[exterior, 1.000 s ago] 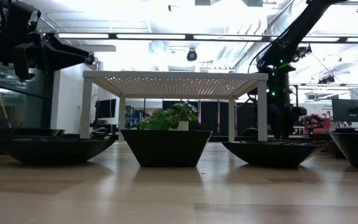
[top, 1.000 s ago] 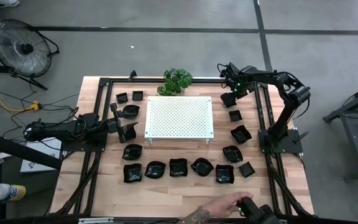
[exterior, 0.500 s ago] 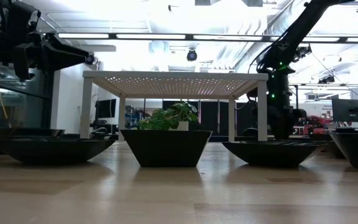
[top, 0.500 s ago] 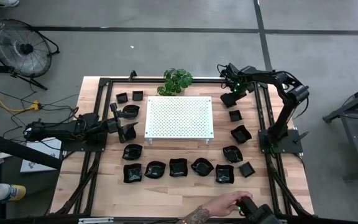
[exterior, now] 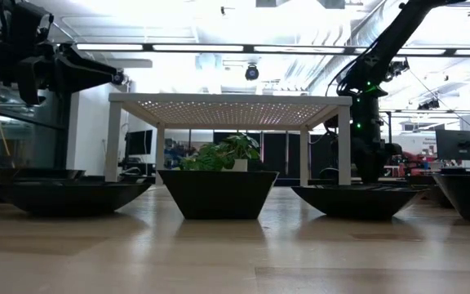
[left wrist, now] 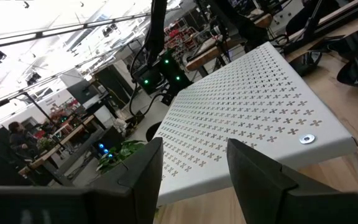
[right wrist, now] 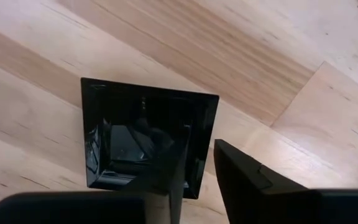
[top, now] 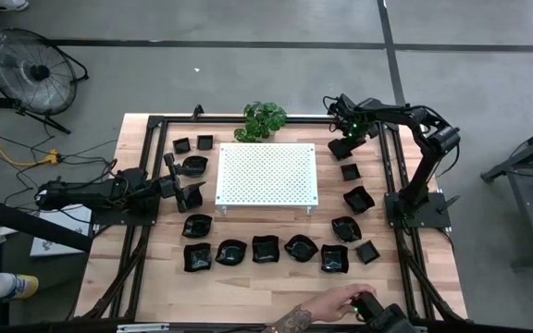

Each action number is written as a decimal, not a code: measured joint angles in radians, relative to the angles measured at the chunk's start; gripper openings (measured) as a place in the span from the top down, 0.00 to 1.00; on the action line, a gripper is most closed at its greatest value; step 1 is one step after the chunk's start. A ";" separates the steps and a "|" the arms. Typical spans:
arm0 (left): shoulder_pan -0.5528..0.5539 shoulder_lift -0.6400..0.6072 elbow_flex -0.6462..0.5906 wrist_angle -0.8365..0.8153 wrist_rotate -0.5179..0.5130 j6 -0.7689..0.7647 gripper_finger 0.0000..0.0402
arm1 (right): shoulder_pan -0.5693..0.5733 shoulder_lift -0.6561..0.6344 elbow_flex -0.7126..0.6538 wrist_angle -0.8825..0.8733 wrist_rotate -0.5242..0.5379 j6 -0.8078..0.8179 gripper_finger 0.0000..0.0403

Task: Pick & Place Mini shaped plates
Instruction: Put the square plate on the shelf

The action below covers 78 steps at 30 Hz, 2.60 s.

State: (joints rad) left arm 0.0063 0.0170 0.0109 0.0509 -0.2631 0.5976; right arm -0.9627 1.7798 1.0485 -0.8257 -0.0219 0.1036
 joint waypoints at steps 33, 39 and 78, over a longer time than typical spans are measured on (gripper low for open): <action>0.000 0.000 0.000 0.000 0.000 0.000 0.56 | 0.000 -0.162 0.062 -0.189 -0.019 -0.016 1.00; 0.000 0.000 0.000 0.000 0.000 0.000 0.56 | 0.012 -0.245 0.063 -0.210 -0.133 -0.012 1.00; 0.000 0.000 0.000 0.000 0.000 0.000 0.56 | 0.454 -0.515 -0.105 0.356 -0.370 0.932 1.00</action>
State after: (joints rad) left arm 0.0062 0.0170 0.0109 0.0509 -0.2633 0.5976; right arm -0.5082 1.2648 0.9433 -0.4697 -0.3924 1.0356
